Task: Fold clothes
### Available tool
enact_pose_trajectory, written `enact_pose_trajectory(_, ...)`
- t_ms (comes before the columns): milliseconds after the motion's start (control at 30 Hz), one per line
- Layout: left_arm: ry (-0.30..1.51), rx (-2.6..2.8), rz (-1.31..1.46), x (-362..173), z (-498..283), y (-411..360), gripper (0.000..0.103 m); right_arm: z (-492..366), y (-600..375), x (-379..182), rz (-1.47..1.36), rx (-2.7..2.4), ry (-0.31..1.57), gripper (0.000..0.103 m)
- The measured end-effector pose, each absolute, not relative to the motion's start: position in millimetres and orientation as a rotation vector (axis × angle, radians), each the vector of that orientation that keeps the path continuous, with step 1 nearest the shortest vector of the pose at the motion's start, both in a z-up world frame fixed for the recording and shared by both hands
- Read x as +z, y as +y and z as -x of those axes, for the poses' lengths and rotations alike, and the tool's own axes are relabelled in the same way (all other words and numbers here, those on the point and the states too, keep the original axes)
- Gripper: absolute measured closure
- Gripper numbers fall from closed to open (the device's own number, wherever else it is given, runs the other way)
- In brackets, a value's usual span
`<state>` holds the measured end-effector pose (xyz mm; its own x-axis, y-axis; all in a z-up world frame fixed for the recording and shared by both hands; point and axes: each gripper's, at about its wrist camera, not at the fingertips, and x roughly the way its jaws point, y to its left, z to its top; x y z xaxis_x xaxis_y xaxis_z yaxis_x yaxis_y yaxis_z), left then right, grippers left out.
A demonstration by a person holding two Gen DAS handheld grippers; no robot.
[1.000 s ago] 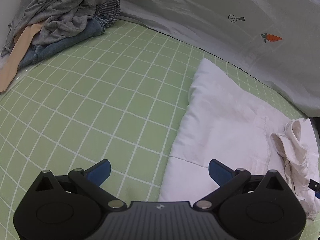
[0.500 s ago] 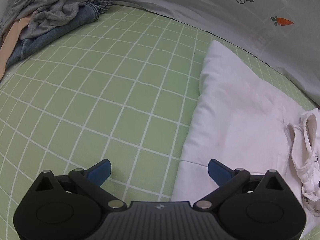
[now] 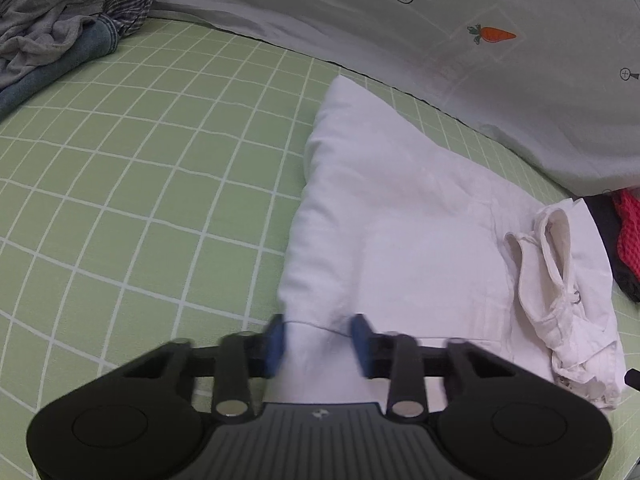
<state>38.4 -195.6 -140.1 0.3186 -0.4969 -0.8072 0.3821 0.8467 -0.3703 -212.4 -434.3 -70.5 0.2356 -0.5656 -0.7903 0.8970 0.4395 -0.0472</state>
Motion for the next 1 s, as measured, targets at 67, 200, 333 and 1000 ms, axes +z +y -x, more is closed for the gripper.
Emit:
enact_pose_trajectory(67, 1.096, -0.605, 0.228, -134, -38, -184, 0.091, 219, -436, -71, -0.487, -1.058, 0.835, 0.008)
enact_pose_trajectory(200, 1.02, -0.7, 0.351, -100, -26, -180, 0.093, 228, -447, -74, -0.529, -1.053, 0.824, 0.008)
enact_pose_trajectory(333, 0.936, -0.796, 0.354, -59, -1, -216, 0.094, 237, -460, -78, -0.568, -1.029, 0.819, 0.008)
enact_pose_trajectory(1000, 1.352, -0.689, 0.876, -160, 33, -415, 0.092, 321, -582, -97, -0.63, -0.91, 0.821, 0.008)
